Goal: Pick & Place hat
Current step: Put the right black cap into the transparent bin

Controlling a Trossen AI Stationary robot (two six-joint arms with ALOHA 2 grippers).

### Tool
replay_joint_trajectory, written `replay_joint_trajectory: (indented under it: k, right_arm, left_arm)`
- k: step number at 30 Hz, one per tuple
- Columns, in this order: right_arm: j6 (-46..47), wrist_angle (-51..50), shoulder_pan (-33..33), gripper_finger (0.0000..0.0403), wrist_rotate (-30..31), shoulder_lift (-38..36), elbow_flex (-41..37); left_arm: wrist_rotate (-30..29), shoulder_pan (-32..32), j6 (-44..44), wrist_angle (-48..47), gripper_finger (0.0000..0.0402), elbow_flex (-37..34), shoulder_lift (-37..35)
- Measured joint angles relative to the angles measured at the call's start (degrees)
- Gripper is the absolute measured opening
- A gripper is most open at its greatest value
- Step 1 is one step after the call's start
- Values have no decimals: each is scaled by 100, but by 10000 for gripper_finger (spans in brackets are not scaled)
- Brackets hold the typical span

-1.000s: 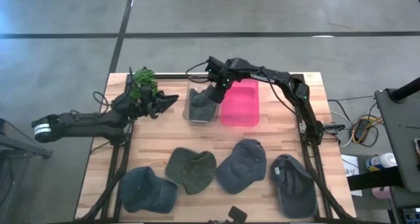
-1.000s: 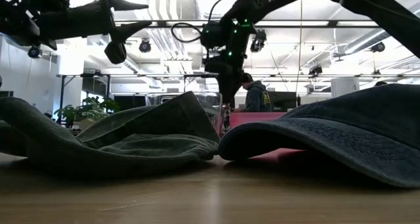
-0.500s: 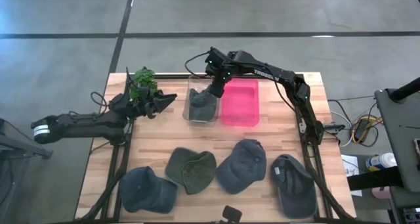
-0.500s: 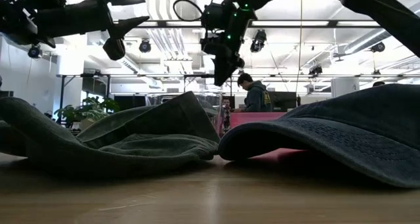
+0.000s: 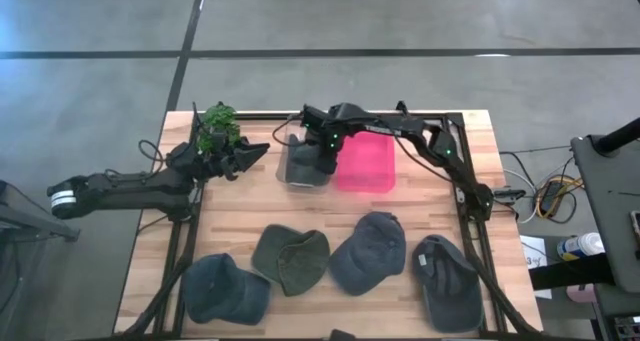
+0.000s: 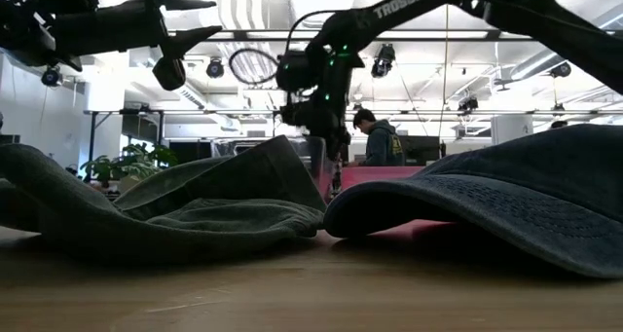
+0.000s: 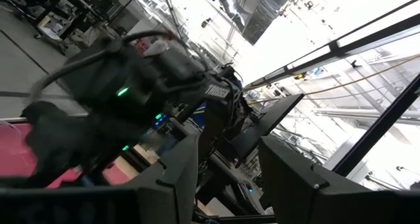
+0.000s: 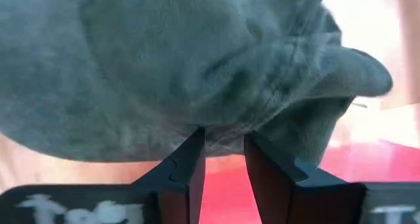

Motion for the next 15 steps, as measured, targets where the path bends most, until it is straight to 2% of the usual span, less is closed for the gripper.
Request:
replay_joint_trajectory:
  k: [5, 10, 13, 15]
  right_arm:
    - [-27, -324, 3, 100, 6, 16, 69]
    - [-141, -462, 0, 100, 283, -273, 263]
    - [71, -455, 11, 100, 247, -498, 443]
    - [206, -422, 45, 100, -70, -566, 562]
  left_arm:
    - [-4, 1, -7, -11, 154, 0, 1]
    - [-55, 2, -7, -31, 154, 0, 9]
    - [-70, 2, 19, -32, 154, 0, 7]
    - [-69, 0, 20, -42, 154, 0, 7]
